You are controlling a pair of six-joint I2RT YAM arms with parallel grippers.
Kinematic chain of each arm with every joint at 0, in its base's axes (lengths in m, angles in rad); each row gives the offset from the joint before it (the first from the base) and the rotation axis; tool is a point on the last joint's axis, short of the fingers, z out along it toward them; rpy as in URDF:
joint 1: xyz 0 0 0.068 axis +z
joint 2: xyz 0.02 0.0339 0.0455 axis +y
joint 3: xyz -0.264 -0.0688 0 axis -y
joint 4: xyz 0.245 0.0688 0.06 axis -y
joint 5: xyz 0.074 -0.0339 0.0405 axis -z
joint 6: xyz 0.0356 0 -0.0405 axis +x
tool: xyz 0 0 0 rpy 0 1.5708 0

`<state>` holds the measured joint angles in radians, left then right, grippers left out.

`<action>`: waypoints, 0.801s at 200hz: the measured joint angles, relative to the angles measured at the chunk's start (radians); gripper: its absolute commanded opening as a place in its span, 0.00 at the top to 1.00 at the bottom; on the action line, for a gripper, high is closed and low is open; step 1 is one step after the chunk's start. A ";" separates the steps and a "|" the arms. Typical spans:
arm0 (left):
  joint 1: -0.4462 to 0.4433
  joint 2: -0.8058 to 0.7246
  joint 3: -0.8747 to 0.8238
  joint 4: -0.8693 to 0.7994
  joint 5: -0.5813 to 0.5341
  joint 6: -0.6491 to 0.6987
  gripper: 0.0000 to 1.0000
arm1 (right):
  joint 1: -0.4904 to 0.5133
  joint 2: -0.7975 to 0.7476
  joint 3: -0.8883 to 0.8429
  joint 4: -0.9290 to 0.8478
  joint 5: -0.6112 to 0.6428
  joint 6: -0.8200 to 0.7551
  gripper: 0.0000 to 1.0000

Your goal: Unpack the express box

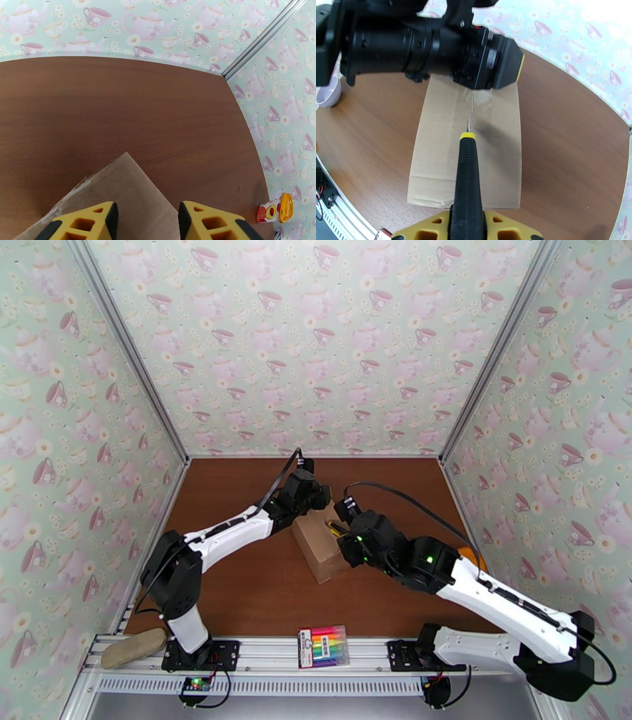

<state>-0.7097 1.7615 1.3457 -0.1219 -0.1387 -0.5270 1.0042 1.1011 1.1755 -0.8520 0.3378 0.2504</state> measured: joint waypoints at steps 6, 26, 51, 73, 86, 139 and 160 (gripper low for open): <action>0.000 0.000 0.000 0.000 -0.001 0.000 0.52 | 0.002 0.004 -0.002 0.000 0.002 0.000 1.00; 0.000 0.000 0.000 0.000 -0.003 0.000 0.52 | 0.003 0.010 -0.010 0.000 0.007 0.003 1.00; 0.002 0.000 0.000 0.000 -0.003 0.000 0.52 | 0.005 0.013 -0.013 0.000 0.015 0.007 1.00; 0.002 0.000 0.000 0.000 -0.004 0.000 0.52 | 0.006 0.013 -0.013 0.000 0.020 0.008 1.00; 0.002 0.000 0.000 -0.001 -0.004 0.000 0.52 | 0.011 0.013 -0.014 0.000 0.026 0.008 1.00; 0.002 0.000 0.000 -0.001 -0.007 0.000 0.52 | 0.018 0.013 -0.018 0.000 0.049 0.007 1.00; 0.002 0.000 0.000 -0.001 -0.007 0.000 0.52 | 0.024 0.013 -0.018 0.000 0.052 0.007 1.00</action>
<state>-0.7078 1.7615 1.3457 -0.1230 -0.1459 -0.5270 1.0279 1.1137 1.1580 -0.8520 0.3901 0.2577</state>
